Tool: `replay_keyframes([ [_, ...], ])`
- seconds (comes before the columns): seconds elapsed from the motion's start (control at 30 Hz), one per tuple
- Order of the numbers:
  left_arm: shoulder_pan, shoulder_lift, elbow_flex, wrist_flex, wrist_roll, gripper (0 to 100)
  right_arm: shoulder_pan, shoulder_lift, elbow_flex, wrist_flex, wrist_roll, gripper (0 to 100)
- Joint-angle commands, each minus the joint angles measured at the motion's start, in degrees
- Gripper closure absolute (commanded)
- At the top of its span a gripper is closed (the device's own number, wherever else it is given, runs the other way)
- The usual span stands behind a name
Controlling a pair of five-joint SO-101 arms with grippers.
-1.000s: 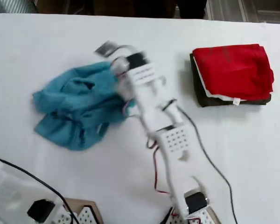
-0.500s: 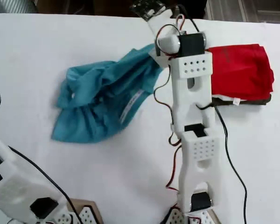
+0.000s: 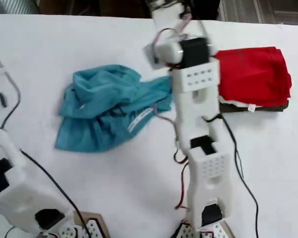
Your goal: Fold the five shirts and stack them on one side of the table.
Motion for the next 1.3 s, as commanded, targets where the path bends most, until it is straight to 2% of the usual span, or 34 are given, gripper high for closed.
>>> replay_keyframes([
  [0.0, 3.08, -2.64, -0.66, 1.05, 3.78, 80, -7.87, -6.73, 9.76, 1.36, -2.73, 74.5],
  [0.1, 5.89, -2.46, -0.13, 2.9, 3.69, 80, -11.91, -9.98, 18.9, 1.27, -2.9, 74.4],
  [0.2, 10.81, -1.49, -0.4, 6.51, 3.69, 80, -12.44, -12.44, 24.88, 1.27, -2.9, 74.4],
  [0.4, 19.96, 2.29, -1.01, 6.51, 3.69, 80, -5.93, -18.42, 32.88, 1.27, -2.9, 74.4],
  [0.6, 22.33, 5.54, -4.26, 6.77, 7.82, 80, 0.31, -30.81, 46.68, 1.27, -2.46, 74.4],
  [0.93, 27.08, 9.49, -6.02, 6.51, 8.88, 80, 3.82, -50.68, 68.4, -5.67, -2.29, 74.4],
  [1.27, 27.25, 17.49, -12.97, 5.27, 8.88, 80, 4.44, -62.37, 85.63, -13.05, 0.88, 74.4],
])
